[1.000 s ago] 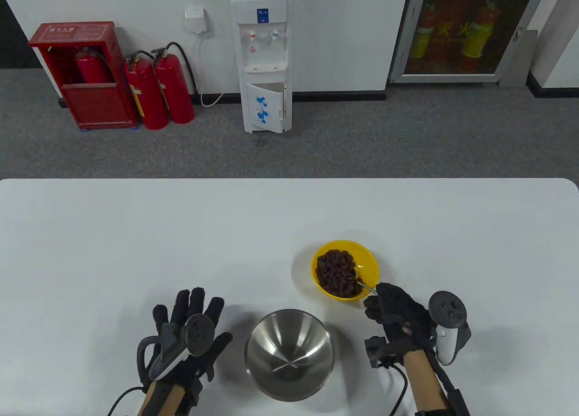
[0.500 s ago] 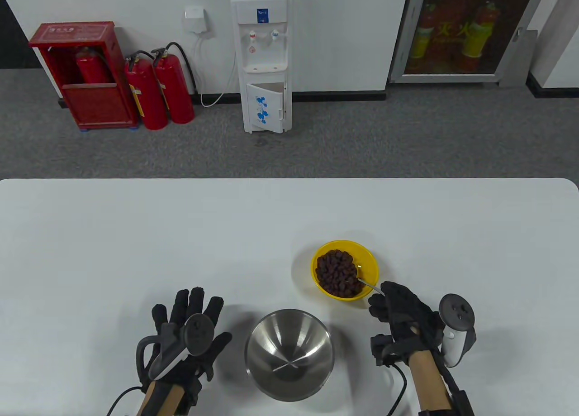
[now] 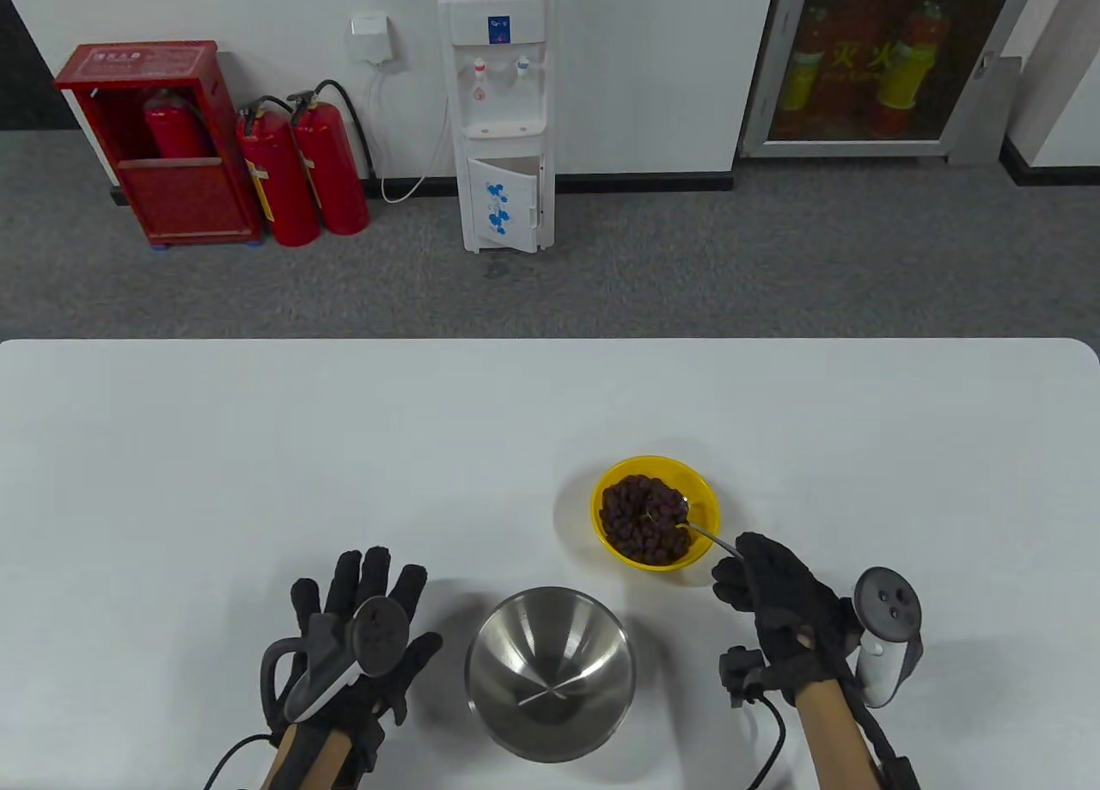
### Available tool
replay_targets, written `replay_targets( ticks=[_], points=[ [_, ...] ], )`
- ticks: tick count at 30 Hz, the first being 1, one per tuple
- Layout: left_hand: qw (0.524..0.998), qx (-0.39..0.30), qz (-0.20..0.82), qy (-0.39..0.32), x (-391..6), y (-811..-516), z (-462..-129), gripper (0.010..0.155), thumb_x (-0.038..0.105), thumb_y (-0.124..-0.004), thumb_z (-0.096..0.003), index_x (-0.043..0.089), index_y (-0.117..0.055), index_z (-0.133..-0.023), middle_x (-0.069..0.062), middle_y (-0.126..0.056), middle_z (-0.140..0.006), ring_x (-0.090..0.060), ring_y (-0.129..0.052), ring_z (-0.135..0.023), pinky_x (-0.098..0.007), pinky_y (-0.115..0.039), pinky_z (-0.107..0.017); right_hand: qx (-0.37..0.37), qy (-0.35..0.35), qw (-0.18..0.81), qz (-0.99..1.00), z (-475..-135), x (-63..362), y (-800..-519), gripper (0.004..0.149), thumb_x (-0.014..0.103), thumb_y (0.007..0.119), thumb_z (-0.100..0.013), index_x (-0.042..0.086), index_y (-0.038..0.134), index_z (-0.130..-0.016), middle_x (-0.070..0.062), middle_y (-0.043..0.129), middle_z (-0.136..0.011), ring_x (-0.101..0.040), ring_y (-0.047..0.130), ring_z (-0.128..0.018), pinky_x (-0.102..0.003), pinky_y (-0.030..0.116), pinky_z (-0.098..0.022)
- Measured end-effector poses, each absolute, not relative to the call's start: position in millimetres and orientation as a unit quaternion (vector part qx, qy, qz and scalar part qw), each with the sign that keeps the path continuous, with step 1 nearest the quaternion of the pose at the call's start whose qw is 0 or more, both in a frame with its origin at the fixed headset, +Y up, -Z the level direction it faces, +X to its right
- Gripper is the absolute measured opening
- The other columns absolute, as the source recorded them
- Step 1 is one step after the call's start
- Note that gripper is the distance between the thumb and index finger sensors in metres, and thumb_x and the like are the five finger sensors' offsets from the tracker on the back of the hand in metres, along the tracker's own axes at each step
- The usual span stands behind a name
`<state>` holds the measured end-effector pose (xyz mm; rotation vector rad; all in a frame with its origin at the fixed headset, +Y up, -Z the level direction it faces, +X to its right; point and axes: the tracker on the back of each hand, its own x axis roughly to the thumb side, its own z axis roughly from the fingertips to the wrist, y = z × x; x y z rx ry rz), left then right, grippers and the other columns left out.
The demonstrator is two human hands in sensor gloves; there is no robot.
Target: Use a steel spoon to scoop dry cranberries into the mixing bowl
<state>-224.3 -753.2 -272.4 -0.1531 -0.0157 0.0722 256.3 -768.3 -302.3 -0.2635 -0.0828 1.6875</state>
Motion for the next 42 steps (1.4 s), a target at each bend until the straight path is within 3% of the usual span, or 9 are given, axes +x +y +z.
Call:
replay_targets(
  ticks=[10,25,42],
  points=[
    [0.997,-0.076,0.031,-0.005,-225,-753,-272,0.076,0.074,-0.059,-0.0429,0.053,-0.021,-0.106,0.009,-0.007,-0.122,-0.026,-0.005,-0.116,-0.069,-0.003,-0.072,-0.093,-0.046,0.658,0.745,-295,256,-758,0.043,0.033,0.078,-0.05,0.007,0.08,-0.085,0.0,0.098,-0.068,-0.022,0.105,-0.053,-0.046,0.084,-0.046],
    [0.997,-0.075,0.029,-0.005,-224,-753,-272,0.076,0.073,-0.059,-0.0429,0.053,-0.021,-0.106,0.008,-0.009,-0.122,-0.026,-0.006,-0.116,-0.069,-0.003,-0.072,0.014,-0.03,0.676,0.736,-283,221,-730,0.043,0.034,0.078,-0.049,0.007,0.083,-0.082,0.0,0.101,-0.064,-0.022,0.107,-0.049,-0.045,0.086,-0.043],
    [0.997,-0.078,0.027,-0.006,-223,-754,-272,0.076,0.074,-0.059,-0.0428,0.053,-0.021,-0.106,0.008,-0.008,-0.122,-0.026,-0.006,-0.116,-0.069,-0.003,-0.072,0.094,0.011,0.638,0.764,-278,188,-733,0.042,0.034,0.078,-0.05,0.01,0.083,-0.083,-0.001,0.1,-0.066,-0.023,0.106,-0.051,-0.046,0.084,-0.045]
  ],
)
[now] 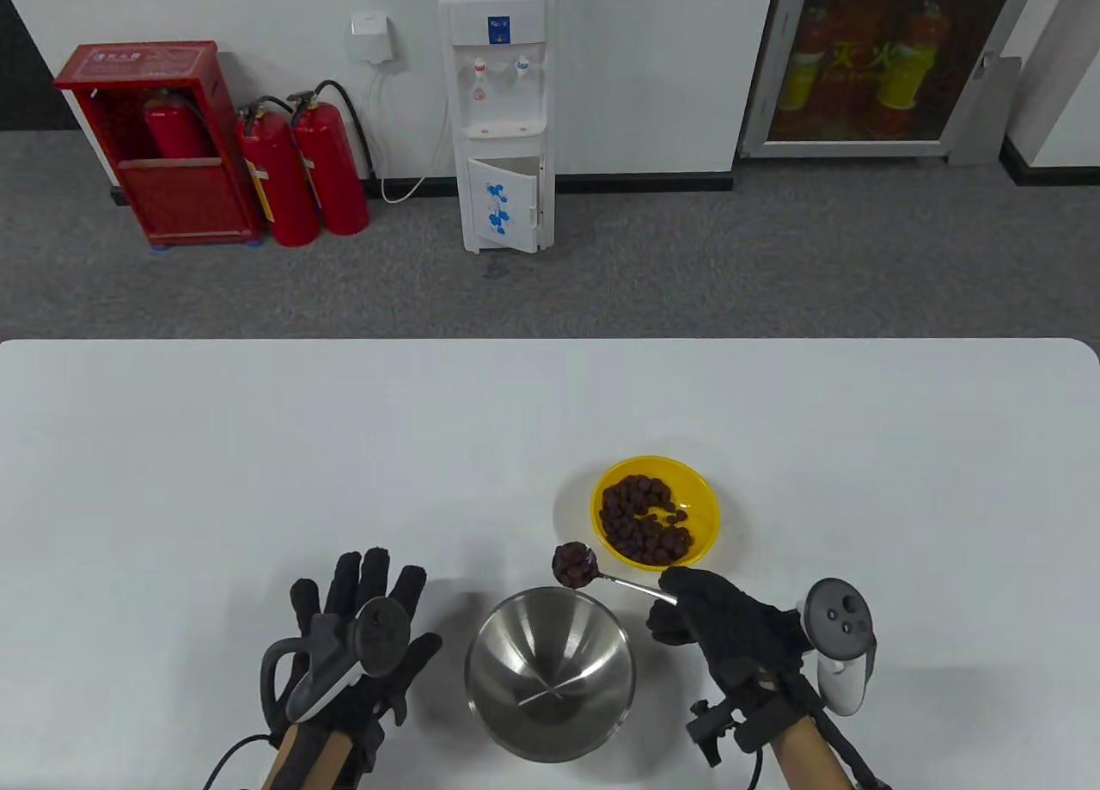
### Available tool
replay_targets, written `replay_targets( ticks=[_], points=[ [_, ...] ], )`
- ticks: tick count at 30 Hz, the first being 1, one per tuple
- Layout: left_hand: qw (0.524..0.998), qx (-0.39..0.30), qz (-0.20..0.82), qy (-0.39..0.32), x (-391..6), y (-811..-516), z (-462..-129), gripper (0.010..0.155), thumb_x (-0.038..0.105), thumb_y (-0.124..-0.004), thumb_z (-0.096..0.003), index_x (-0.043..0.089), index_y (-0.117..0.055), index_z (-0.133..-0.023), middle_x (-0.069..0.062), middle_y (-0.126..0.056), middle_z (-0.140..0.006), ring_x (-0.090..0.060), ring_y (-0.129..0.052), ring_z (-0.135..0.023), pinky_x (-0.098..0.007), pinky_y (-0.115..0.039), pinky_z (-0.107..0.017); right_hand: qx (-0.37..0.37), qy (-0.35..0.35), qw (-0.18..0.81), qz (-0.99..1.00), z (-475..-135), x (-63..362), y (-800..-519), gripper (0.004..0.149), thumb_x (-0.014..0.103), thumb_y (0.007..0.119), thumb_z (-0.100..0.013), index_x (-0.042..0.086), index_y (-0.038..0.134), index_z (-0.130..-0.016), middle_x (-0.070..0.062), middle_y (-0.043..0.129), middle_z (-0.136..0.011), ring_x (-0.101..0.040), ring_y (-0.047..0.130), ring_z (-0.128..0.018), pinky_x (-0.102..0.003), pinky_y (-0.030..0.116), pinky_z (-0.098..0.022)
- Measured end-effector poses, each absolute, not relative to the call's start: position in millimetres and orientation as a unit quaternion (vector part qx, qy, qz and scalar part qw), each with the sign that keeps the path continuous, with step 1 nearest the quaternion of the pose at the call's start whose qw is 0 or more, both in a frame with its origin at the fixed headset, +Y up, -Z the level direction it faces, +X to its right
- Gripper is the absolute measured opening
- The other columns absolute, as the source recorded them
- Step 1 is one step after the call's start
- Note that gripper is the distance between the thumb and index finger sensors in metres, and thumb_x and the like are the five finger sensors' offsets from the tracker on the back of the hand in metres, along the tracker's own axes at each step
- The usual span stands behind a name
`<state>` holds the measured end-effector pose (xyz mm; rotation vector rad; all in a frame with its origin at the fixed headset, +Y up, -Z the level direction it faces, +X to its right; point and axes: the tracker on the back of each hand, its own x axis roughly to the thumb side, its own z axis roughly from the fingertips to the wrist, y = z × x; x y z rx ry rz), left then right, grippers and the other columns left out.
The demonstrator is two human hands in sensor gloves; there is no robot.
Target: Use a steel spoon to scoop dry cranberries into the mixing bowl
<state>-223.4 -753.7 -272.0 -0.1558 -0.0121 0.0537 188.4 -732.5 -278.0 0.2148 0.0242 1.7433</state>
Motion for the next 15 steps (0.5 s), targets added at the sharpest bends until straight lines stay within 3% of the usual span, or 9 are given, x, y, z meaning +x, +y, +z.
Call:
replay_targets(
  ticks=[15],
  points=[
    [0.996,-0.08,0.029,-0.005,-223,-754,-272,0.076,0.074,-0.059,-0.0428,0.053,-0.022,-0.106,0.008,-0.008,-0.122,-0.026,-0.006,-0.116,-0.069,-0.003,-0.072,0.133,0.018,0.606,0.784,-277,176,-738,0.041,0.032,0.077,-0.05,0.012,0.081,-0.086,-0.003,0.097,-0.071,-0.026,0.102,-0.057,-0.049,0.081,-0.049]
  ],
)
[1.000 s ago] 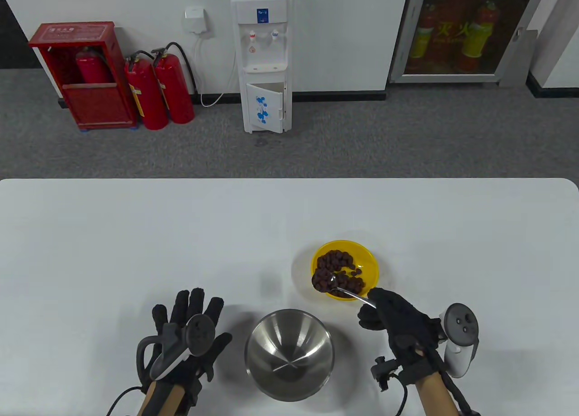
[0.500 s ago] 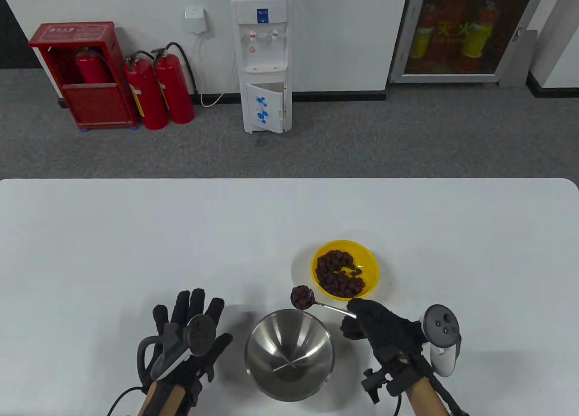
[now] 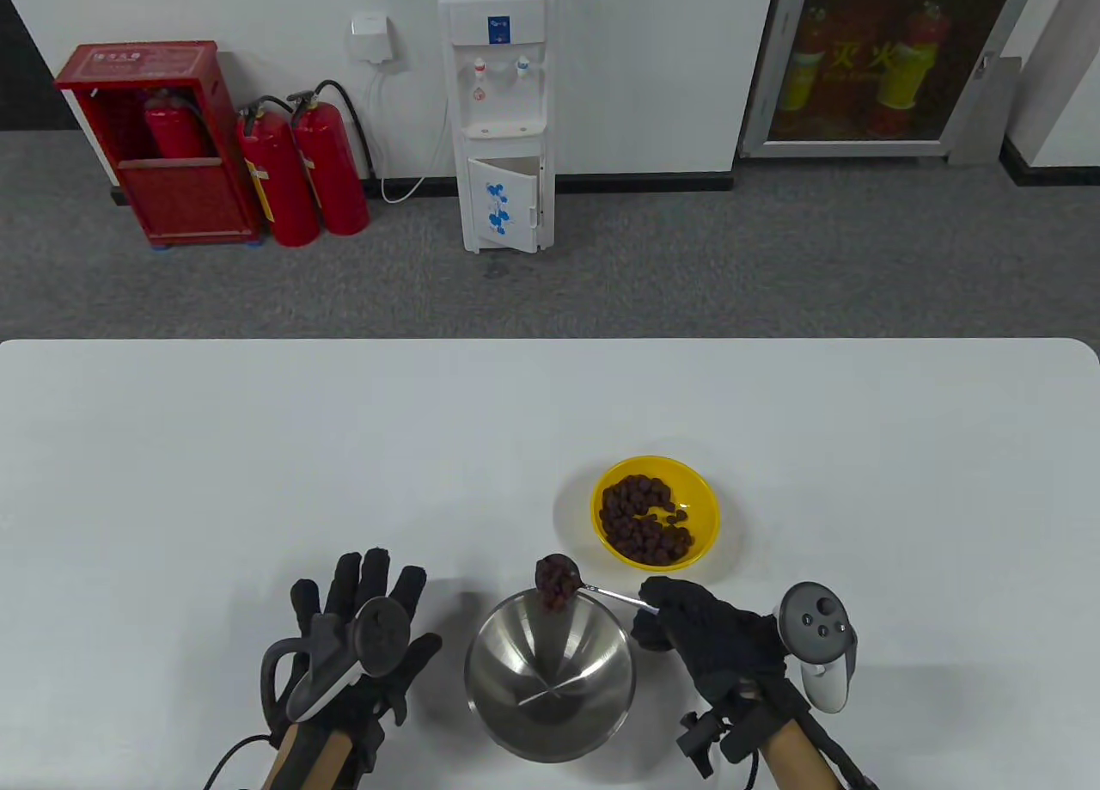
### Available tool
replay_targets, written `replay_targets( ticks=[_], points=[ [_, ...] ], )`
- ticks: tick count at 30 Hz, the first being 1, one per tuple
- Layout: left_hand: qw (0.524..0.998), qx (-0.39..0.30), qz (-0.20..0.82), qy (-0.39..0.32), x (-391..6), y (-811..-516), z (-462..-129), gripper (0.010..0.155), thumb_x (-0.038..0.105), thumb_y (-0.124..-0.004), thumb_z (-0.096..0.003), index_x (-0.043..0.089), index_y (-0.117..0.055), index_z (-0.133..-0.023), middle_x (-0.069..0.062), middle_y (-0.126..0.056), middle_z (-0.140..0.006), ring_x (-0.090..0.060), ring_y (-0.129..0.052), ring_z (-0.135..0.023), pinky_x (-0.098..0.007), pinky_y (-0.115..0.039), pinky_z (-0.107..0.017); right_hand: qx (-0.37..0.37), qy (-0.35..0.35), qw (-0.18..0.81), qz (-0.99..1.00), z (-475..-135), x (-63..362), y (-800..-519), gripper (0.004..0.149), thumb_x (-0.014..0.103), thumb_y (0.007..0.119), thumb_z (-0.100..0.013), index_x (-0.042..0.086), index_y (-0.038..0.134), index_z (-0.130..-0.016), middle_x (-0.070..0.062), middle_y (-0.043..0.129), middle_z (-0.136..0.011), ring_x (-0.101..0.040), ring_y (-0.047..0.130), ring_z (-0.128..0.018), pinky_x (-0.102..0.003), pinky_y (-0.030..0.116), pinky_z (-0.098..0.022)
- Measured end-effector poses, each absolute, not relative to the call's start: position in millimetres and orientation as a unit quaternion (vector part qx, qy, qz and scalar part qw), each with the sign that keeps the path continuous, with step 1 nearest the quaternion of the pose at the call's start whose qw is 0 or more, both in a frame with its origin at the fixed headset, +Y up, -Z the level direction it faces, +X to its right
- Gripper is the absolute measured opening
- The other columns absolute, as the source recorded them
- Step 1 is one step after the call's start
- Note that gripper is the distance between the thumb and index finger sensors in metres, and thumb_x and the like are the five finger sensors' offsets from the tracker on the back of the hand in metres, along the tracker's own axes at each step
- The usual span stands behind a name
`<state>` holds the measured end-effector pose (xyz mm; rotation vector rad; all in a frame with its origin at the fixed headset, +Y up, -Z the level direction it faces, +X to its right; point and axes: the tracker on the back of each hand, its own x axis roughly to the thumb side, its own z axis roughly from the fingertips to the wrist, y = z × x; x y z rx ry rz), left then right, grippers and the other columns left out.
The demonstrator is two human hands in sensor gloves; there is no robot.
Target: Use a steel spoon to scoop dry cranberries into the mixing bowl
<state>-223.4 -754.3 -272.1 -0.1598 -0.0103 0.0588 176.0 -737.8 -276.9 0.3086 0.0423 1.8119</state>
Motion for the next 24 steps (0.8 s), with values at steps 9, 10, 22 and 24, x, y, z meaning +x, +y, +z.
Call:
replay_targets(
  ticks=[9,10,22,24],
  points=[
    [0.996,-0.081,0.03,-0.005,-223.7,-754.6,-272.0,0.076,0.073,-0.059,-0.0429,0.053,-0.022,-0.106,0.008,-0.008,-0.122,-0.026,-0.006,-0.116,-0.069,-0.003,-0.072,0.148,0.013,0.588,0.795,-276.9,175.4,-738.3,0.041,0.031,0.077,-0.05,0.013,0.081,-0.087,-0.004,0.096,-0.073,-0.027,0.101,-0.059,-0.05,0.079,-0.05],
    [0.996,-0.081,0.03,-0.005,-223.8,-754.6,-272.0,0.076,0.074,-0.059,-0.043,0.053,-0.021,-0.106,0.008,-0.008,-0.122,-0.026,-0.006,-0.116,-0.069,-0.003,-0.072,0.15,0.011,0.585,0.797,-276.9,175.4,-738.2,0.041,0.031,0.077,-0.05,0.014,0.081,-0.087,-0.004,0.096,-0.073,-0.027,0.101,-0.059,-0.05,0.079,-0.05],
    [0.996,-0.082,0.031,-0.005,-224.3,-754.7,-272.2,0.076,0.073,-0.059,-0.0431,0.053,-0.021,-0.106,0.008,-0.008,-0.122,-0.026,-0.006,-0.116,-0.069,-0.003,-0.072,0.166,-0.003,0.549,0.819,-276.6,174.8,-738.6,0.04,0.03,0.077,-0.05,0.019,0.08,-0.088,-0.001,0.093,-0.078,-0.027,0.097,-0.067,-0.052,0.075,-0.053],
    [0.996,-0.082,0.031,-0.004,-224.5,-754.8,-272.2,0.076,0.073,-0.059,-0.043,0.053,-0.022,-0.106,0.008,-0.008,-0.122,-0.026,-0.006,-0.116,-0.069,-0.003,-0.072,0.172,-0.009,0.549,0.818,-276.7,175.6,-737.7,0.04,0.03,0.077,-0.049,0.02,0.08,-0.088,0.0,0.093,-0.079,-0.027,0.097,-0.068,-0.053,0.075,-0.053]
  ],
)
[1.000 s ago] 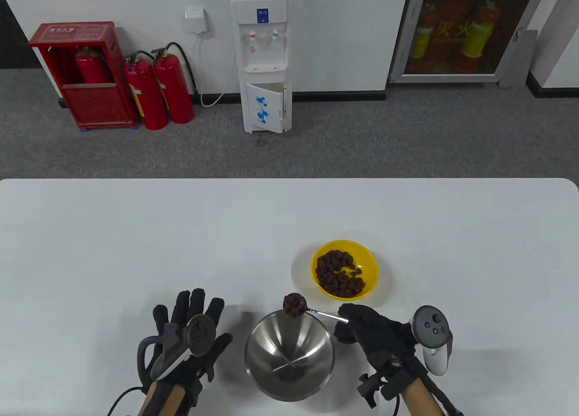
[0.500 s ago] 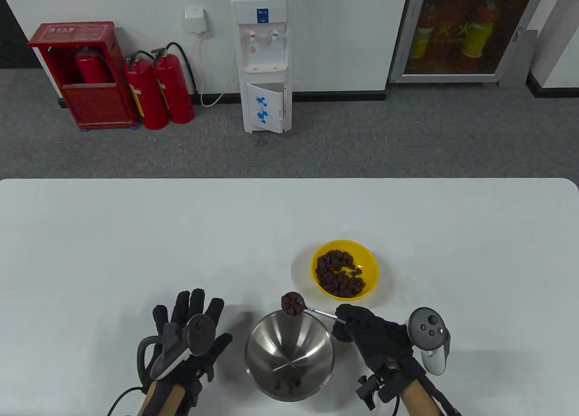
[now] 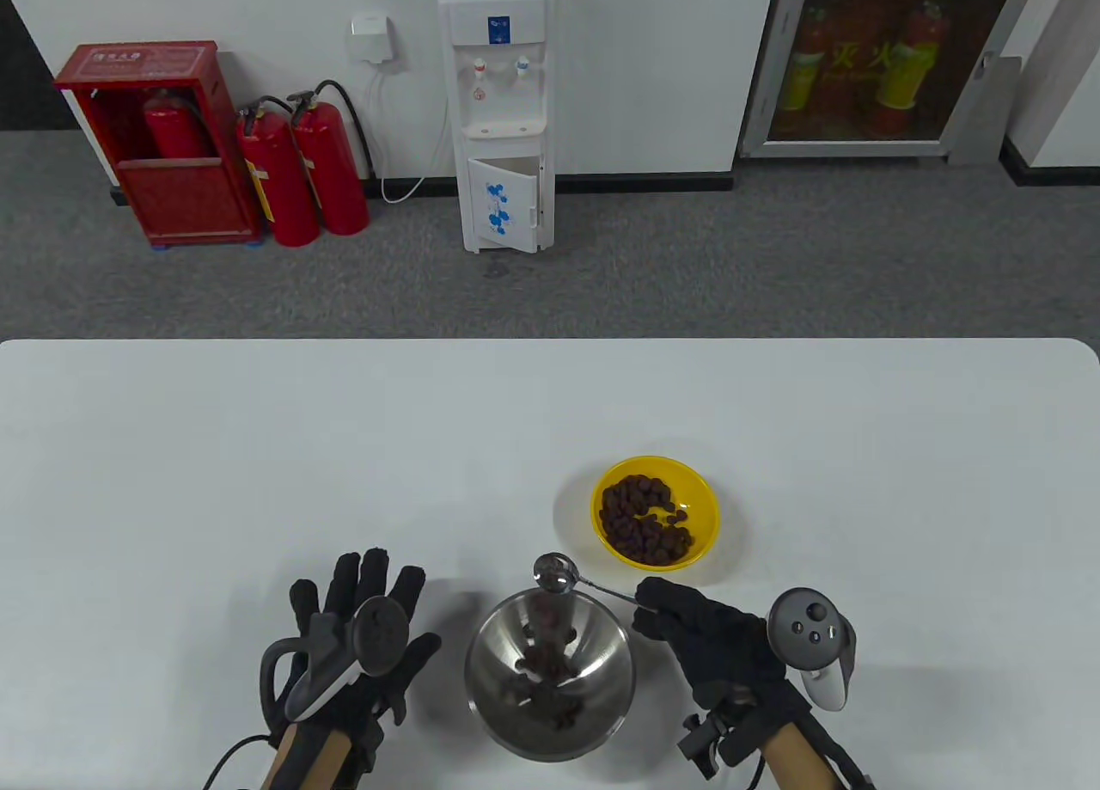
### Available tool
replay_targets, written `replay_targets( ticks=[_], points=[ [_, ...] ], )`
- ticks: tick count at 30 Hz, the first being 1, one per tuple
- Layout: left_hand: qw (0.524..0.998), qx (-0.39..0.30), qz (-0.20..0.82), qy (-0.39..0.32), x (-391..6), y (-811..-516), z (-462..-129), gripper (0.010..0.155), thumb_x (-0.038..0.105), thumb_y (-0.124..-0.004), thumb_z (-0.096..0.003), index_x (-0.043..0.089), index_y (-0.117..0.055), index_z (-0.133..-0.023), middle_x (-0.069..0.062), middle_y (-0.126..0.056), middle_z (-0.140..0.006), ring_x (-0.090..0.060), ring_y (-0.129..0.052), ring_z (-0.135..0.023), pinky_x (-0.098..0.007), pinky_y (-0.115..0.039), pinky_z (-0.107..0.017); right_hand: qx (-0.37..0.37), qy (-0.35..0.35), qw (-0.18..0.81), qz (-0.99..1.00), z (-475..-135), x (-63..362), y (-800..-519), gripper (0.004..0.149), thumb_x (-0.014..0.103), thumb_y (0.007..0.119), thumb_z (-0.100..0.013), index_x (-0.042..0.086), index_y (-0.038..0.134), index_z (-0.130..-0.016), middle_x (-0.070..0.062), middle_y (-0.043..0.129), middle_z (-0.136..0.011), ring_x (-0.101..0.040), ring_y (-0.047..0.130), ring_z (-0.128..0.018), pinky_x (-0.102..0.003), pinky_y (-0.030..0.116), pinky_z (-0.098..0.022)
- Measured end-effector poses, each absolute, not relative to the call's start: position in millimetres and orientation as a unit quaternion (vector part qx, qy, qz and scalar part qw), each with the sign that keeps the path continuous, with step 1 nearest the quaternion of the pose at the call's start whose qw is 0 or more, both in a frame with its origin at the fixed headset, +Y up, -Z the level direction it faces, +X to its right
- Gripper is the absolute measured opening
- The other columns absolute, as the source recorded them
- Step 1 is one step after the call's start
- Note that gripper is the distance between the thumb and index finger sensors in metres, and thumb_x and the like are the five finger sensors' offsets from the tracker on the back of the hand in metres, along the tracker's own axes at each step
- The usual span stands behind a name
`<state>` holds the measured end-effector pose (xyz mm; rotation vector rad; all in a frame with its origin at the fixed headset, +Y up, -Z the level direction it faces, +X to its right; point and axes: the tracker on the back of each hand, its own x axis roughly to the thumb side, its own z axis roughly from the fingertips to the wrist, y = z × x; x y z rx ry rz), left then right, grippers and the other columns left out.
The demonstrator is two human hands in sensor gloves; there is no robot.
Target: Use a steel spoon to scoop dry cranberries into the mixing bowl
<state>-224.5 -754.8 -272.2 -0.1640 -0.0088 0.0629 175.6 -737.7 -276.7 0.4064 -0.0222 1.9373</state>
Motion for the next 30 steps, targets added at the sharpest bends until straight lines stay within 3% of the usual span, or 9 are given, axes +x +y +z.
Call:
replay_targets(
  ticks=[10,14,18,21,25,30],
  points=[
    [0.996,-0.08,0.033,-0.005,-225,-755,-272,0.076,0.073,-0.059,-0.0429,0.053,-0.021,-0.106,0.008,-0.007,-0.122,-0.026,-0.006,-0.116,-0.069,-0.002,-0.072,0.174,-0.036,0.541,0.822,-275,178,-735,0.04,0.03,0.077,-0.05,0.023,0.08,-0.089,0.002,0.091,-0.081,-0.026,0.095,-0.071,-0.053,0.075,-0.053],
    [0.997,-0.073,0.038,-0.006,-225,-753,-272,0.076,0.073,-0.059,-0.0429,0.053,-0.021,-0.106,0.009,-0.007,-0.122,-0.026,-0.005,-0.116,-0.069,-0.001,-0.071,0.134,-0.092,0.536,0.828,-274,184,-724,0.042,0.029,0.076,-0.05,0.017,0.076,-0.091,0.0,0.091,-0.081,-0.028,0.094,-0.071,-0.054,0.073,-0.052],
    [0.996,-0.073,0.043,-0.007,-225,-753,-272,0.076,0.073,-0.059,-0.0429,0.053,-0.021,-0.106,0.009,-0.007,-0.122,-0.026,-0.005,-0.116,-0.069,-0.001,-0.071,0.053,-0.193,0.376,0.905,-281,189,-689,0.046,0.032,0.076,-0.05,0.016,0.07,-0.093,0.003,0.092,-0.079,-0.025,0.096,-0.068,-0.051,0.075,-0.051],
    [0.996,-0.077,0.041,-0.008,-225,-754,-272,0.076,0.073,-0.059,-0.0429,0.053,-0.022,-0.106,0.009,-0.007,-0.122,-0.026,-0.005,-0.116,-0.069,-0.001,-0.071,0.012,-0.228,0.275,0.934,-293,191,-677,0.045,0.033,0.075,-0.05,0.017,0.071,-0.092,0.006,0.092,-0.078,-0.022,0.098,-0.066,-0.049,0.077,-0.051],
    [0.996,-0.079,0.042,-0.007,-225,-755,-272,0.076,0.073,-0.059,-0.0429,0.053,-0.022,-0.106,0.009,-0.007,-0.122,-0.026,-0.005,-0.116,-0.069,-0.001,-0.071,-0.016,-0.219,0.192,0.956,-316,192,-687,0.043,0.034,0.075,-0.049,0.021,0.074,-0.09,0.007,0.093,-0.078,-0.021,0.098,-0.065,-0.049,0.076,-0.051],
    [0.996,-0.08,0.04,-0.008,-224,-755,-272,0.076,0.073,-0.059,-0.0429,0.053,-0.022,-0.106,0.009,-0.007,-0.122,-0.026,-0.005,-0.116,-0.069,-0.001,-0.071,-0.032,-0.221,0.2,0.954,-325,201,-715,0.042,0.035,0.074,-0.049,0.026,0.075,-0.089,0.006,0.092,-0.079,-0.02,0.097,-0.068,-0.049,0.075,-0.053]
  ],
)
